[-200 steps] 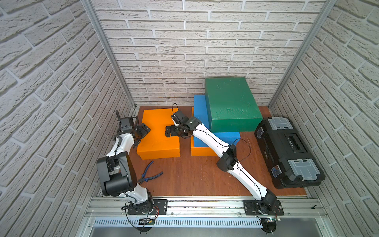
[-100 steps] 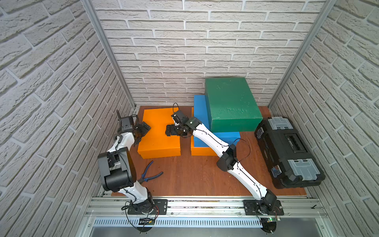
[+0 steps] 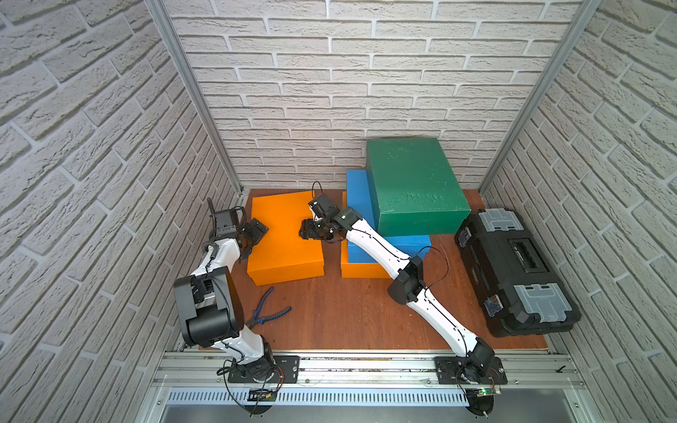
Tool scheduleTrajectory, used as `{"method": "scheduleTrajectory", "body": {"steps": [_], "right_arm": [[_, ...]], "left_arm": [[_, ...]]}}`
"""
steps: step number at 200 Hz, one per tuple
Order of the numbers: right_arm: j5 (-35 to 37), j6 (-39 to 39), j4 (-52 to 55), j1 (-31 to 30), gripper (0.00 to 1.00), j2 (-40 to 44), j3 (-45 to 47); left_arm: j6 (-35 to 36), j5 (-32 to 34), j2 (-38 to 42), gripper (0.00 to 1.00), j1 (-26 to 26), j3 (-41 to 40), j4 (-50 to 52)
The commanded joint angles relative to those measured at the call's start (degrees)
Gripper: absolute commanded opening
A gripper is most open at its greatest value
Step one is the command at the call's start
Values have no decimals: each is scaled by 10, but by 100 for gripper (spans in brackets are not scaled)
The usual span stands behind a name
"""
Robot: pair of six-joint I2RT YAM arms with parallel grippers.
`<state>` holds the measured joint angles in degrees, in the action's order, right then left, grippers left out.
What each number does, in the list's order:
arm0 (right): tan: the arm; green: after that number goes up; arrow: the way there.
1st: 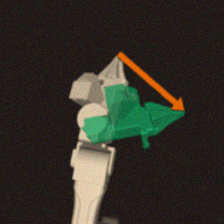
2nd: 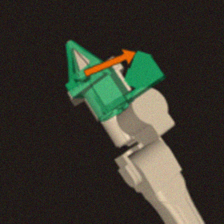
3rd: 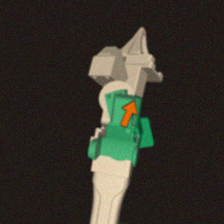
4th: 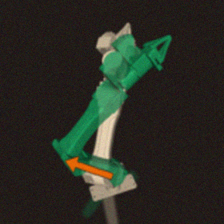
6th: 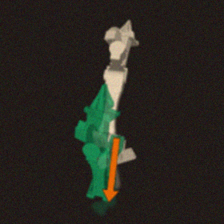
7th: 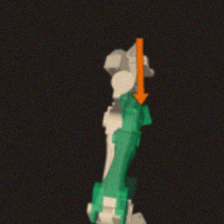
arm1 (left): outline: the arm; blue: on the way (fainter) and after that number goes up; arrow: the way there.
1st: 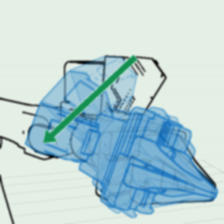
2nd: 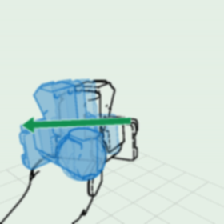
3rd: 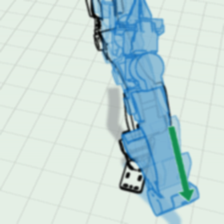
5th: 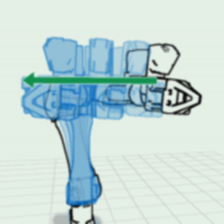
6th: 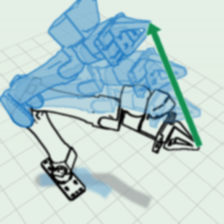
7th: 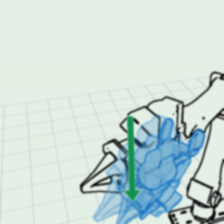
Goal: Stack the shoeboxes
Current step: Pick up the shoebox from the corner of the board.
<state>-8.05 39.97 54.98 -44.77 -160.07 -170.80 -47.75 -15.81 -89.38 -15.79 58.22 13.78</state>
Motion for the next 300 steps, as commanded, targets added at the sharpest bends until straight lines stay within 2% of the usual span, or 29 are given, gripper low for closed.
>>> {"method": "scheduleTrajectory", "body": {"steps": [1,38,82,121,195,226,300], "right_arm": [[-123,-26,-85,-80,61,40,-5],[-111,-46,-83,-98,58,68,-6],[-31,-106,-46,-124,54,108,-7],[5,-128,-29,-133,51,128,-8],[36,-158,-13,-151,50,169,-9],[42,-160,-2,-159,47,185,-9],[78,-185,25,-180,46,231,-9]], "left_arm": [[-55,-83,54,93,47,2,-9],[-63,-82,84,93,48,4,-4],[-76,-84,117,93,53,4,-5],[-91,-83,159,93,64,14,1],[-109,-49,251,94,78,70,47],[-110,-39,273,94,91,103,71],[-112,-4,304,94,142,174,99]]}}
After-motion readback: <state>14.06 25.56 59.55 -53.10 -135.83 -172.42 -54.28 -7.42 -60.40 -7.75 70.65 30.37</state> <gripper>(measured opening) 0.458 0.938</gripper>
